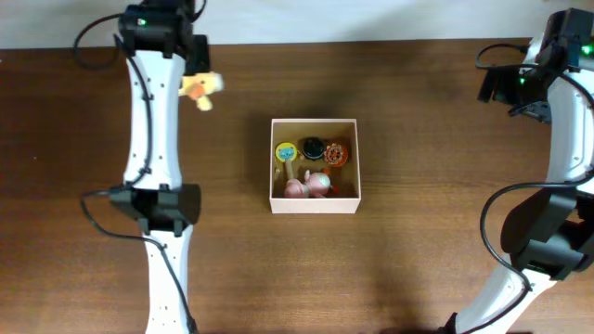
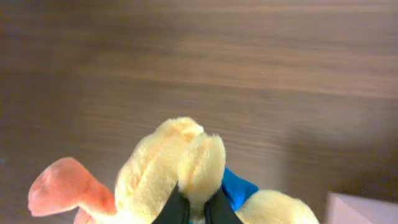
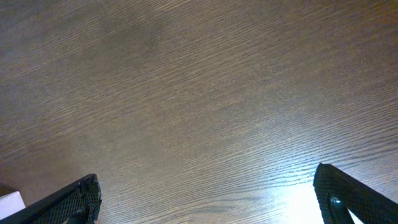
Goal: Pack container
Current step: 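Lift the duck and carry it over the pink box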
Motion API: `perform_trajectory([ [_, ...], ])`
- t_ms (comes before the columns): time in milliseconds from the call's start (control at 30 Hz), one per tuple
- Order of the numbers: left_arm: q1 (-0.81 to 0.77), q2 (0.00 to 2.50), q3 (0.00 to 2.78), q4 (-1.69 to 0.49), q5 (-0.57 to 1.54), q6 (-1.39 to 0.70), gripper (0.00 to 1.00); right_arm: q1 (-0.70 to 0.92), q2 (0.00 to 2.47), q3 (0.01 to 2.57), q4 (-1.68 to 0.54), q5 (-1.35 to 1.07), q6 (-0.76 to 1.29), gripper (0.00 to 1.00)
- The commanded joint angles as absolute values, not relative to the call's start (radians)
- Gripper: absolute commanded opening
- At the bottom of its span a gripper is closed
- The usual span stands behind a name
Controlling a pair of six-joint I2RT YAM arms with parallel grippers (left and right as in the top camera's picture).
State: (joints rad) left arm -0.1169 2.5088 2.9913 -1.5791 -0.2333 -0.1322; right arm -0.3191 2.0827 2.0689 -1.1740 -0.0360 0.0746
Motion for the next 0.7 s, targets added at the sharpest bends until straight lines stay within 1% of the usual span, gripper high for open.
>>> perform_trajectory([
  [0,-0.213,2.503,3.112,-1.656,-0.178,-0.207,0.02,-0.315,2.09,2.062,-1.171,-0.042,0.076,0.99],
  [67,-0.262,2.503,3.139,-1.687,-0.178,-0.221,0.02,-0.315,2.09,2.062,-1.171,-0.042,0.076,0.99],
  [367,-0.477,2.499,3.139,-1.687,-0.153,-0.258,0.02,-0.315,2.09,2.062,-1.171,-0.042,0.076,0.99],
  [533,-0.564,2.498,3.135,-1.687,-0.157,-0.257,0.02,-0.315,2.09,2.062,-1.171,-0.042,0.076,0.99],
  [667,-0.601,2.499,3.095,-1.688,-0.157,-0.258,0.02,-0.315,2.09,2.062,-1.171,-0.042,0.076,0.99],
])
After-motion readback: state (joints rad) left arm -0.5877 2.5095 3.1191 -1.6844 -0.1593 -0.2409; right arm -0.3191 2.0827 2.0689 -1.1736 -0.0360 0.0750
